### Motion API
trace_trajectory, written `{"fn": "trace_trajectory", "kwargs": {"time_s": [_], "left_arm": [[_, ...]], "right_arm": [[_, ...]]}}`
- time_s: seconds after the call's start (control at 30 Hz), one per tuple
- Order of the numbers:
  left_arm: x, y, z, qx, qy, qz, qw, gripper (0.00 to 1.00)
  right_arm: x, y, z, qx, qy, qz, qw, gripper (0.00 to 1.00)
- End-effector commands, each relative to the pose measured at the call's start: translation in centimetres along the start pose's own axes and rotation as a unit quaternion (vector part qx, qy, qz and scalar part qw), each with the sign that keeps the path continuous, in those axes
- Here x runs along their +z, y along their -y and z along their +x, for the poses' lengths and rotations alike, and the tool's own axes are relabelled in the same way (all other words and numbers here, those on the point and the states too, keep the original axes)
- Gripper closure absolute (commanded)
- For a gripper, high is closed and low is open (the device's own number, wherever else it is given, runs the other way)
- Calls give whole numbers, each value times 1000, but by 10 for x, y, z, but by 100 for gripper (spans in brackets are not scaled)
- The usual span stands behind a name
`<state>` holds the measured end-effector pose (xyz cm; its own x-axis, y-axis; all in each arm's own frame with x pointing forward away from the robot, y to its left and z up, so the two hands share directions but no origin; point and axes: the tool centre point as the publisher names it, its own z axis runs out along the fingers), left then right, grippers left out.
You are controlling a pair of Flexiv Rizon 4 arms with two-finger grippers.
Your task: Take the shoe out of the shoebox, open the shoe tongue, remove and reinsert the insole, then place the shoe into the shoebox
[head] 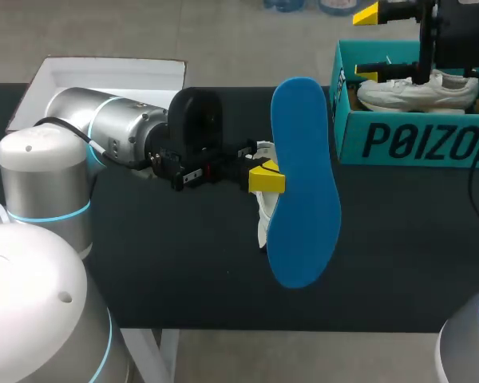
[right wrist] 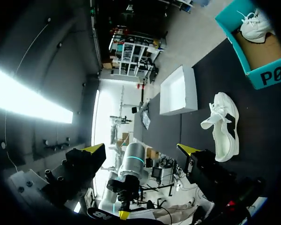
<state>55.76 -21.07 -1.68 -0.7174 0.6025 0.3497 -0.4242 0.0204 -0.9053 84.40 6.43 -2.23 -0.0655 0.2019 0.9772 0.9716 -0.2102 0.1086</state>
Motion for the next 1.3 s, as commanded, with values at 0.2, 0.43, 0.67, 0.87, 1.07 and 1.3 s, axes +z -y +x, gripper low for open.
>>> {"fn": "trace_trajectory", "kwargs": {"time_s": [0.2, 0.43, 0.67, 0.87, 1.07, 1.3], "left_arm": [[0, -1, -1, 0, -1, 1, 1000, 100], [0, -1, -1, 0, -1, 1, 1000, 100], [-2, 3, -3, 9, -13, -15, 1000, 100], [-29, 19, -19, 114, -22, -224, 968, 100], [-53, 33, -28, 174, -1, -316, 932, 100], [-53, 33, -28, 174, -1, -316, 932, 100]], "right_arm": [[9, -8, -9, 3, -38, 9, 999, 0], [5, -8, -5, 8, -47, 22, 999, 0], [5, -8, -5, 8, -47, 22, 999, 0], [5, -8, -5, 8, -47, 22, 999, 0], [5, -8, -5, 8, -47, 22, 999, 0], [5, -8, -5, 8, -47, 22, 999, 0]]}}
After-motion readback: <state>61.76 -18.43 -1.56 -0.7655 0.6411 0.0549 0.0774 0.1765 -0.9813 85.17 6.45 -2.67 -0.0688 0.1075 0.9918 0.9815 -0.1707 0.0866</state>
